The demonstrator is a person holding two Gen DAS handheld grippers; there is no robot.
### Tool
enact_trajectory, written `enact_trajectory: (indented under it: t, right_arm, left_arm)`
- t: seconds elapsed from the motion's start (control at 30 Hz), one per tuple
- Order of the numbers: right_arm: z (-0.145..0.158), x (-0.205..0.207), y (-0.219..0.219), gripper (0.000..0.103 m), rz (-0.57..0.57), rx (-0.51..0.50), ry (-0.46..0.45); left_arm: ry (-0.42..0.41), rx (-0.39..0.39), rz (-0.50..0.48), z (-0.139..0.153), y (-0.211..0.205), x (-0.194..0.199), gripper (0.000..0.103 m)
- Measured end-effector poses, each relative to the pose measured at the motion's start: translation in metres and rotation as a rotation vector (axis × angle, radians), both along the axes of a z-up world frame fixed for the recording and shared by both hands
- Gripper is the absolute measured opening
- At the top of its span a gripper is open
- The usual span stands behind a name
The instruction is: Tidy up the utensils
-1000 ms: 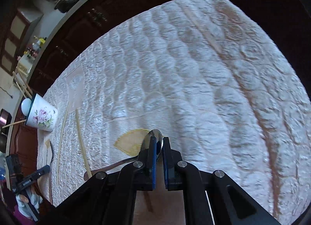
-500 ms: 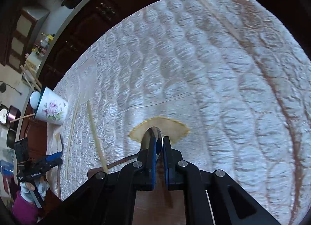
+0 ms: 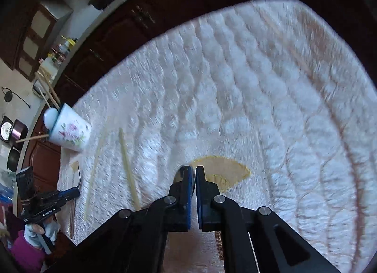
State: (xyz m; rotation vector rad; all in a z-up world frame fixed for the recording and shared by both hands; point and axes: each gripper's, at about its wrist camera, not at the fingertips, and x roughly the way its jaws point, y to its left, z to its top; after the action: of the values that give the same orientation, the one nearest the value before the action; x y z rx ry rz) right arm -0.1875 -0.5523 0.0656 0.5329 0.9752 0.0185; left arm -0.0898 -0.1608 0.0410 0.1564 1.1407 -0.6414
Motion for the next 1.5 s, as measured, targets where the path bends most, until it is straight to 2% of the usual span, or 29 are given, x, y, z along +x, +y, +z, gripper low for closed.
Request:
enact_trajectory:
  t: [0.1,0.17,0.3,0.37,0.4,0.53,0.6,0.67,0.73,0.87,0.9,1.0,1.17,1.23,1.3,1.43,1.5]
  right_arm:
    - [0.027,0.001,0.001,0.003,0.003,-0.074,-0.057]
    - [0.034,0.006,0.001,0.003,0.011,-0.08,-0.061]
    - [0.018,0.011,0.004,0.005,0.065,-0.042,0.005]
    - [0.003,0.009,0.009,0.018,0.088,-0.043,0.034]
    - [-0.003,0.009,0.01,0.02,0.094,-0.033,0.046]
    - [-0.032,0.015,0.008,0.02,0.083,0.028,0.064]
    - [-0.029,0.015,0.008,0.007,0.081,0.029,0.055]
    - [-0.019,0.014,0.011,0.004,0.097,0.024,0.036]
    - [-0.005,0.011,0.013,0.003,0.113,-0.023,0.016]
    - [0.04,0.005,0.011,0.002,0.097,-0.101,-0.069]
    - [0.055,0.004,0.013,0.002,0.091,-0.148,-0.095]
    - [0.081,0.005,0.016,0.002,0.082,-0.202,-0.144]
    - [0.101,0.017,0.023,0.002,0.11,-0.228,-0.174]
    - [0.095,0.022,0.024,0.001,0.135,-0.208,-0.143]
    - [0.076,0.023,0.021,0.003,0.14,-0.191,-0.1]
    - [0.029,0.018,0.014,0.019,0.142,-0.163,0.019]
    - [0.01,0.016,0.006,0.02,0.126,-0.12,0.05]
  left_arm:
    - [-0.039,-0.053,0.043,0.017,0.007,0.0,0.005]
    - [-0.062,-0.072,0.051,0.025,0.007,-0.001,0.005]
    - [-0.082,-0.107,0.084,0.038,0.014,0.002,0.005]
    - [-0.087,-0.118,0.096,0.042,0.019,-0.001,0.005]
    - [-0.089,-0.122,0.096,0.044,0.021,-0.003,0.005]
    - [-0.096,-0.132,0.106,0.05,0.022,-0.007,0.005]
    - [-0.099,-0.136,0.117,0.053,0.022,-0.008,0.005]
    - [-0.1,-0.145,0.129,0.057,0.023,-0.009,0.005]
    - [-0.108,-0.158,0.136,0.064,0.025,-0.01,0.005]
    - [-0.136,-0.188,0.145,0.081,0.031,-0.01,0.005]
    - [-0.146,-0.197,0.146,0.085,0.032,-0.01,0.005]
    - [-0.172,-0.217,0.153,0.097,0.035,-0.011,0.005]
    - [-0.198,-0.239,0.156,0.114,0.045,-0.014,0.005]
    - [-0.207,-0.245,0.165,0.118,0.048,-0.014,0.005]
    - [-0.207,-0.256,0.166,0.121,0.05,-0.015,0.004]
    - [-0.205,-0.269,0.166,0.121,0.051,-0.016,0.002]
    - [-0.201,-0.267,0.163,0.12,0.05,-0.014,0.002]
